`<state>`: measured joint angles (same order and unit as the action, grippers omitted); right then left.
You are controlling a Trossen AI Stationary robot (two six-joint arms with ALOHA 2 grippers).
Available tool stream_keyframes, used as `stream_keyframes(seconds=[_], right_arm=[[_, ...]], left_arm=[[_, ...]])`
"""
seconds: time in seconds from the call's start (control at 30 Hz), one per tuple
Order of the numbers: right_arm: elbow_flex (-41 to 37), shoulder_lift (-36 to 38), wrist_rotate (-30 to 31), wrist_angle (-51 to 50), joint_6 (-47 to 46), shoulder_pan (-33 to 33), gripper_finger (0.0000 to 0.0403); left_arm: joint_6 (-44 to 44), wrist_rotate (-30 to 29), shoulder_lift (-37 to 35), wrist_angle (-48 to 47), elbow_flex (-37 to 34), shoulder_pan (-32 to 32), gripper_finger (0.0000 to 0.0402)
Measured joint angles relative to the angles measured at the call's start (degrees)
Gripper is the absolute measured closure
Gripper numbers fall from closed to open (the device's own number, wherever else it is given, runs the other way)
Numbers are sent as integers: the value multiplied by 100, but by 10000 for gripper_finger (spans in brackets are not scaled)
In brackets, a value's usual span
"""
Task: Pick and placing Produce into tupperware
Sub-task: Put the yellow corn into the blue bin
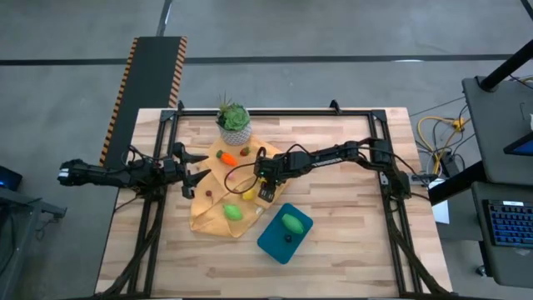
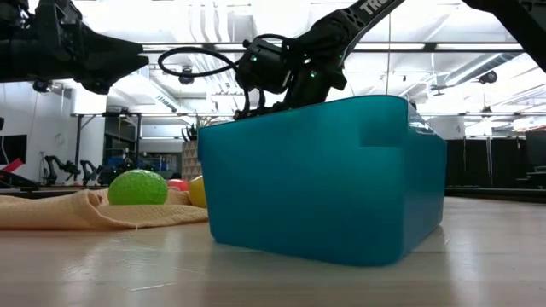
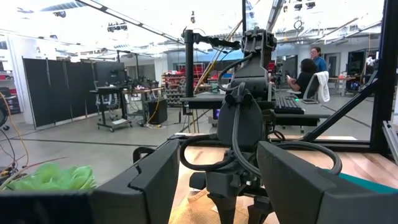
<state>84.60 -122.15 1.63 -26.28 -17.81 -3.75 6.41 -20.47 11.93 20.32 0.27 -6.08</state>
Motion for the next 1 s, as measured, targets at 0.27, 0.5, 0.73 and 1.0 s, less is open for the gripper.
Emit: stream_keyframes(seconds=[0.27,0.5,0.73,1.0], right_arm=[[-3,0,-10,-14,136,10,313],[-4,0,-36,-22,333,11,377],[-4,10,-52,-27,442,13,391],[148,174,-100,-305,482,26,393]], left_arm=[[-2,0,-1,-2,0,0,200],[-2,0,1,-1,0,1,200],[-2,0,2,0,0,0,200],[-2,0,0,0,0,2,200]])
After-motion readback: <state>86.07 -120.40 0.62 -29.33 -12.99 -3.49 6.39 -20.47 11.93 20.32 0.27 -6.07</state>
